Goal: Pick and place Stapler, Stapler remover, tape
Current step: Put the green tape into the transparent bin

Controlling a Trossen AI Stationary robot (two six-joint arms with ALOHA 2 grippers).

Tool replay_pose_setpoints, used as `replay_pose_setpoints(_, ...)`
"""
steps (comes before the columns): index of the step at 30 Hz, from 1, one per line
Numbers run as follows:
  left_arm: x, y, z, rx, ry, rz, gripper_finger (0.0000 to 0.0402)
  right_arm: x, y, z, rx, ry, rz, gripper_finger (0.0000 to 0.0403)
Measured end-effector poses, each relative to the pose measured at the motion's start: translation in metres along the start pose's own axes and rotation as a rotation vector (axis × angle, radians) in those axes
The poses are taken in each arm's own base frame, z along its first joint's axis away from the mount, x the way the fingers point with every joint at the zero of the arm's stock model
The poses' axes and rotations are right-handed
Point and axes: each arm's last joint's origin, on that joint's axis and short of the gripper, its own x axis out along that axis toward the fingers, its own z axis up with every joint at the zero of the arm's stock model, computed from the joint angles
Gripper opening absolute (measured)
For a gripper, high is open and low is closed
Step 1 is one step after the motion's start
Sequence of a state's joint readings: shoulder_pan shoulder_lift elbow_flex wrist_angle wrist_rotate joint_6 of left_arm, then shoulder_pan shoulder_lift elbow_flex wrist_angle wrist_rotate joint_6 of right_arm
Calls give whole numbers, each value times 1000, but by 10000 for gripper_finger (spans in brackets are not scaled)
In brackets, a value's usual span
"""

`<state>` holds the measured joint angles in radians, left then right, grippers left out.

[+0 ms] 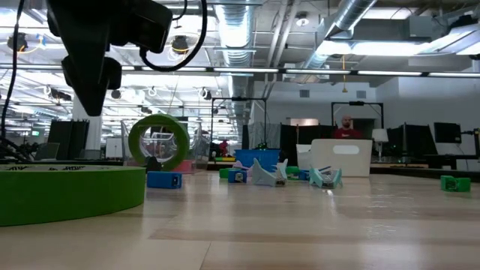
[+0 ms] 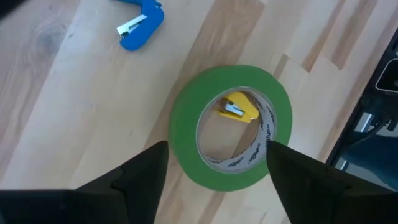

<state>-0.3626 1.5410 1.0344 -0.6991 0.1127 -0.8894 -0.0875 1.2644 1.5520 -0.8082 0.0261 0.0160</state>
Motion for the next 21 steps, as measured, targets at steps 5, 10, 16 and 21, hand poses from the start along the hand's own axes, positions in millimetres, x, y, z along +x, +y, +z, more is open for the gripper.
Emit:
replay_pose_setpoints(5,1,-4,-6,14,-43,43,279,0,0,0,35,0,1,122)
replay_pose_setpoints(10,7,-4,-10,14,-19,89,271,0,0,0,46,0,1,122)
replay_pose_setpoints(16,25,-2,-13,13,33,154,270,0,0,-1,46,3,1,122)
replay_pose_setpoints(21,41,-1,-13,9,67,186,269,0,0,-1,48,3,1,122)
